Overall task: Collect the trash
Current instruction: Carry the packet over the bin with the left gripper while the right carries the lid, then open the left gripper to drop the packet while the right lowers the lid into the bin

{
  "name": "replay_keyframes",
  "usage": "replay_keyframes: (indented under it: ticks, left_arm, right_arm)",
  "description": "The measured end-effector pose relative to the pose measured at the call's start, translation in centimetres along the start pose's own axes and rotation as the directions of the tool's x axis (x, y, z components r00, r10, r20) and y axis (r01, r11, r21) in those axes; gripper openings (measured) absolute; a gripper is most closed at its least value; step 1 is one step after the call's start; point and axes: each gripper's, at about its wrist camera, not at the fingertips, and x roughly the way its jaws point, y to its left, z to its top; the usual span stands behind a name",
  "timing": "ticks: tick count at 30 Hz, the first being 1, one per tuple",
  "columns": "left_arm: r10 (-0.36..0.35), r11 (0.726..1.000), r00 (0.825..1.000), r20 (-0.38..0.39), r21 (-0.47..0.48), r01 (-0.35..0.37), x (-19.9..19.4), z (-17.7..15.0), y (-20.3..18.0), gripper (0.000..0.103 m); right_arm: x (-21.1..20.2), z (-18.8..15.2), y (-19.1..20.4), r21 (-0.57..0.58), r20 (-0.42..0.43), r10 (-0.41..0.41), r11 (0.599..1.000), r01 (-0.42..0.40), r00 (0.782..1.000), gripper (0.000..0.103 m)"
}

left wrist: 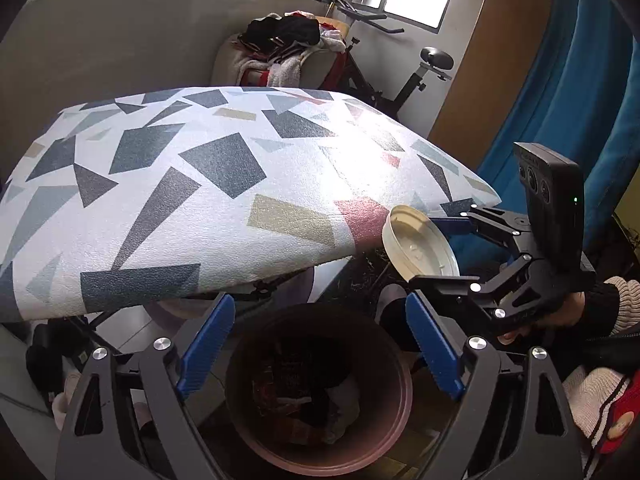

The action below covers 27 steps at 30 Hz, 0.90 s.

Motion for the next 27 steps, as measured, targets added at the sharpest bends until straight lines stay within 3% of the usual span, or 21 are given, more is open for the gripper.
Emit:
replay_keyframes:
  ticks: [3, 5, 23, 27]
  left_arm:
    - [0.093, 0.991, 0.994, 0.050, 0.091, -0.097, -0.8, 0.1, -0.3, 0.096]
    - [0.115, 0.987, 0.991, 0.065, 0.105, -0.121, -1.1, -0.1, -0.1, 0.096]
    - [0.130, 0.991, 0.991, 0.001, -0.010, -0.130, 0.5, -0.5, 2.3, 0.097]
    - [0.129, 0.991, 0.992, -0.002, -0.025, -0.129, 0.6, -0.6, 2.6, 0.097]
  right_arm:
    - [0.5, -0.1, 0.8, -0.033, -0.020, 0.012, 0.999, -0.013, 1.000, 0.088]
    - [0.8, -0.1, 1.1, -0.047, -0.034, 0.018, 0.999, -0.019, 0.999, 0.088]
    - [3.3, -1.0, 2.6, -0.104, -0.137, 0.028, 0.994, -0.042, 0.990, 0.090]
    - [3.5, -1.0, 2.4, -0.100, -0.141, 0.010, 0.995, -0.025, 0.990, 0.097]
